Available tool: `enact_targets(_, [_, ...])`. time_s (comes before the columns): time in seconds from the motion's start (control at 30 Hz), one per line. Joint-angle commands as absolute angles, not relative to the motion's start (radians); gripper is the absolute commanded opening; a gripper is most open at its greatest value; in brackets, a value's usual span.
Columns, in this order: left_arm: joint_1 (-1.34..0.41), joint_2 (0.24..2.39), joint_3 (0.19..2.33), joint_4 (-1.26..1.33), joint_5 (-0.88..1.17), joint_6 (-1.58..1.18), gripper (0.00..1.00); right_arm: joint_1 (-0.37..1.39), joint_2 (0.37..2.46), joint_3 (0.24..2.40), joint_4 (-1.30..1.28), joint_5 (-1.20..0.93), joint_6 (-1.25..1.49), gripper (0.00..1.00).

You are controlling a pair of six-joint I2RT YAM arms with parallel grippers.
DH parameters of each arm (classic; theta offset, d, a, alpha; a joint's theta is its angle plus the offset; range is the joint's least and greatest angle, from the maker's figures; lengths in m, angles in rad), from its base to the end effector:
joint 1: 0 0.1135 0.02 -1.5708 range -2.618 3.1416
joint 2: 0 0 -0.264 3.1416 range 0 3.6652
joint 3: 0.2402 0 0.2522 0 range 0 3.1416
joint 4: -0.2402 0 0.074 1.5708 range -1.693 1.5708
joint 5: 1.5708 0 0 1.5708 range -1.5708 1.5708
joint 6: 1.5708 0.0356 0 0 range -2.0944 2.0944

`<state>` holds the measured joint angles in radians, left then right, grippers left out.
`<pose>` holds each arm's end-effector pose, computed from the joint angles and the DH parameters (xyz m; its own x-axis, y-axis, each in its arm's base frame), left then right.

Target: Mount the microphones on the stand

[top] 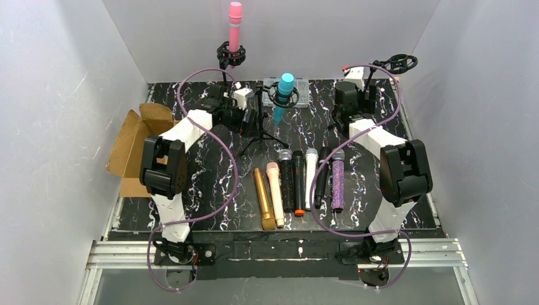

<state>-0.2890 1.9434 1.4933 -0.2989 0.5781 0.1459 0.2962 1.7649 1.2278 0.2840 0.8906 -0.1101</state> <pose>0.4151 -0.1437 0.2361 -0.5553 0.2921 -0.7787 0.7106 0.6532 -0.2616 0.3958 0.0919 0.2746 -0.2970 -0.1629 -0.9409 0.5068 0.8082 -0.2999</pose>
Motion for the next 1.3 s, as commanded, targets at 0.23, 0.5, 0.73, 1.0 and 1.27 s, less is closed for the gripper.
enact_targets(0.23, [-0.293,1.848,1.394,-0.276,0.526,0.189,0.98,0.265,1.817,1.193,0.504,0.994,-0.217,0.94])
enact_targets(0.5, [-0.33,1.96,1.388,-0.176,0.355,0.306,0.98,0.224,1.881,1.213,0.529,0.964,-0.223,0.91])
enact_targets(0.73, [-0.35,2.057,1.502,-0.183,0.336,0.332,0.91,0.221,1.91,1.205,0.58,0.928,-0.235,0.89])
enact_targets(1.0, [-0.377,2.112,1.557,-0.171,0.261,0.345,0.91,0.208,1.93,1.198,0.618,0.898,-0.233,0.84])
enact_targets(1.27, [-0.382,2.089,1.539,-0.221,0.265,0.356,0.97,0.204,1.933,1.166,0.656,0.84,-0.236,0.64])
